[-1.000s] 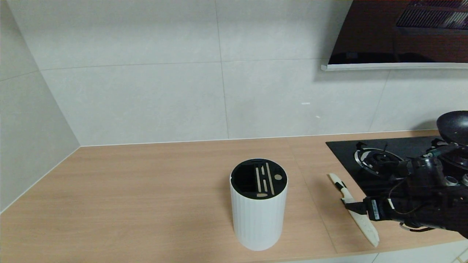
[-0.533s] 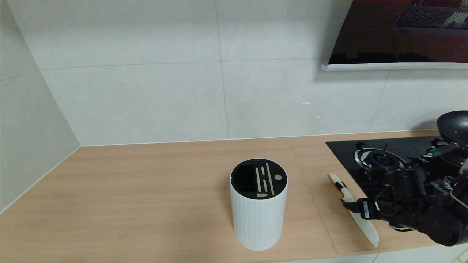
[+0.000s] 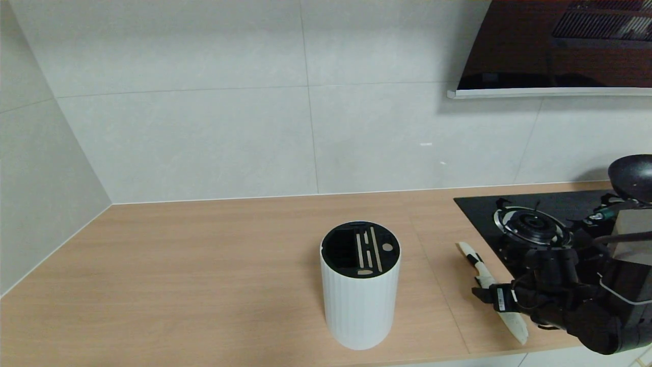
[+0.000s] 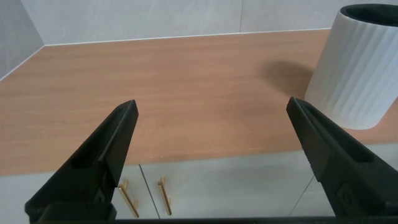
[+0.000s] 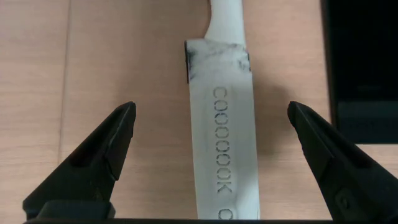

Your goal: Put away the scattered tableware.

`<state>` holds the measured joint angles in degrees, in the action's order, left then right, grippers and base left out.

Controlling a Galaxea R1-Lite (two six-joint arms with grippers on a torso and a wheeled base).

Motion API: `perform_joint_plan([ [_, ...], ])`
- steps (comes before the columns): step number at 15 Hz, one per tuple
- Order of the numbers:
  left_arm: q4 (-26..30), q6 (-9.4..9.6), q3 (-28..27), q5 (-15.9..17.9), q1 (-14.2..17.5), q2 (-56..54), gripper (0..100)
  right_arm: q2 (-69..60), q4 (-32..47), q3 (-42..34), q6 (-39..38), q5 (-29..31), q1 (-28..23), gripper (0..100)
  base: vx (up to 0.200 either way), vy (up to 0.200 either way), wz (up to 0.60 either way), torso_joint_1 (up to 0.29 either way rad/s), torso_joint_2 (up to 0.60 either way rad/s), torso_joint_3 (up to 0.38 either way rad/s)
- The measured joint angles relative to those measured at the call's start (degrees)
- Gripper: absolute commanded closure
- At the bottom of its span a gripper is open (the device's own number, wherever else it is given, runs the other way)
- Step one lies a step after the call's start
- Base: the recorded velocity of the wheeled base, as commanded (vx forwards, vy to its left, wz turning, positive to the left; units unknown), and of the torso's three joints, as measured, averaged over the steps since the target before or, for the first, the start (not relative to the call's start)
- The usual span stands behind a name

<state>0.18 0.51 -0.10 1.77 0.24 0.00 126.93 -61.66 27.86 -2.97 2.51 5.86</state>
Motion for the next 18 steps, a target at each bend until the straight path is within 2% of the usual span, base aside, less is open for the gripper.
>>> perform_joint_plan([
  [9,0.0,0.02,0.0,0.0,0.0,0.0,0,4.4,-1.9,2.4,0.0,2.1,0.0,0,0.000,0.000,0.00,0.000,0.00,0.000],
  [10,0.0,0.02,0.0,0.0,0.0,0.0,0,4.7,-1.9,2.6,0.0,2.2,0.0,100,0.000,0.000,0.00,0.000,0.00,0.000],
  [18,0.0,0.02,0.0,0.0,0.0,0.0,0,5.8,-2.3,3.2,0.1,2.4,0.0,100,0.000,0.000,0.00,0.000,0.00,0.000],
])
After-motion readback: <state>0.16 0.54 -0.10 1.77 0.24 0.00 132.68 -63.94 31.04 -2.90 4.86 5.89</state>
